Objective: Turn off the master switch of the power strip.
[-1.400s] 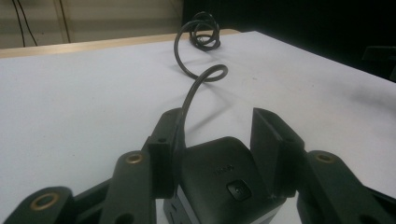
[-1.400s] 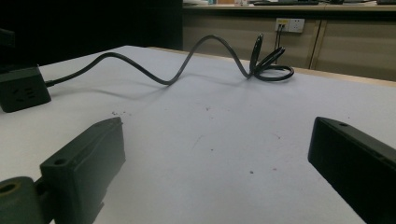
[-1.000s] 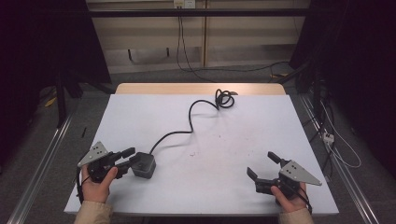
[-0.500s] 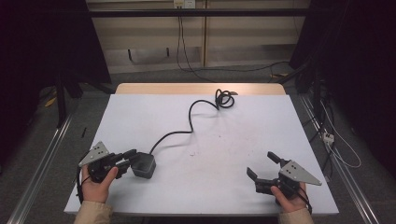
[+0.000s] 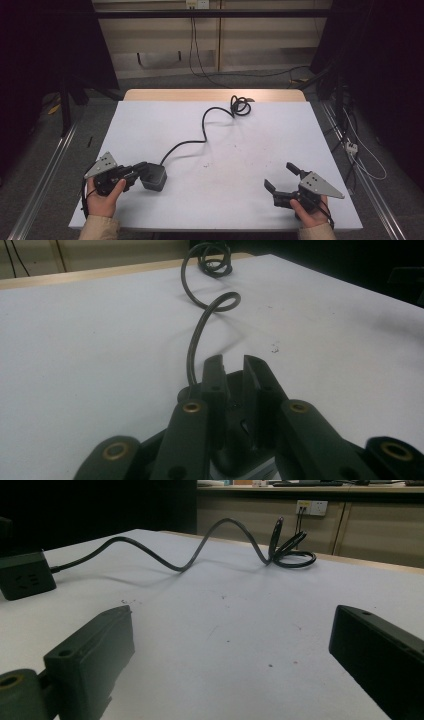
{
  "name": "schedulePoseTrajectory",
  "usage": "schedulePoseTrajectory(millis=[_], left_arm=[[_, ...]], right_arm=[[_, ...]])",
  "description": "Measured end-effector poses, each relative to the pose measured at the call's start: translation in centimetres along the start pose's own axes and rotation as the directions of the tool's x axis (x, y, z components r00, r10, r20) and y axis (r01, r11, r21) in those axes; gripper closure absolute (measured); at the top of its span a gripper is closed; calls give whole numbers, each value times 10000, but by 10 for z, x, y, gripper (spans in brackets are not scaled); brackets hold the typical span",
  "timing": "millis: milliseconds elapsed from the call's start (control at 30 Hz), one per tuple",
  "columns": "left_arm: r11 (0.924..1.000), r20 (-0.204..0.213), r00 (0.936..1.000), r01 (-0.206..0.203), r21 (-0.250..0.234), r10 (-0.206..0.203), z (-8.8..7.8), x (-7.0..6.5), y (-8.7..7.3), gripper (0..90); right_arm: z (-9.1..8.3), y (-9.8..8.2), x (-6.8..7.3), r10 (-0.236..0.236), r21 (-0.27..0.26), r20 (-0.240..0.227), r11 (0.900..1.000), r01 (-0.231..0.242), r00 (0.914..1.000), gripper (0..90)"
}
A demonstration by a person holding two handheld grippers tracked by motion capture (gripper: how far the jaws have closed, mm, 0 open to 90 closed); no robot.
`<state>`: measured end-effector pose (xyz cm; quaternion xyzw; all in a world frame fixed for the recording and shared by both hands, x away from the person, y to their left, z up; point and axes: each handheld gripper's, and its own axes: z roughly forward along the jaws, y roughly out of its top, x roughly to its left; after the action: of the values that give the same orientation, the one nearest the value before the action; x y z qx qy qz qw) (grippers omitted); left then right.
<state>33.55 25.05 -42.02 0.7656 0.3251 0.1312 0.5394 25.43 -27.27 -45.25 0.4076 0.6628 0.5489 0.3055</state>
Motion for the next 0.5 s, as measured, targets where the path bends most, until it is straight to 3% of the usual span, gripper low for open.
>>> schedulePoseTrajectory(millis=[500], left_arm=[[9999, 431, 9991, -40, 152, 33, -3, -1, 3, 900]], right_arm=[[0, 0, -1, -9, -17, -2, 10000, 9, 10000, 37]])
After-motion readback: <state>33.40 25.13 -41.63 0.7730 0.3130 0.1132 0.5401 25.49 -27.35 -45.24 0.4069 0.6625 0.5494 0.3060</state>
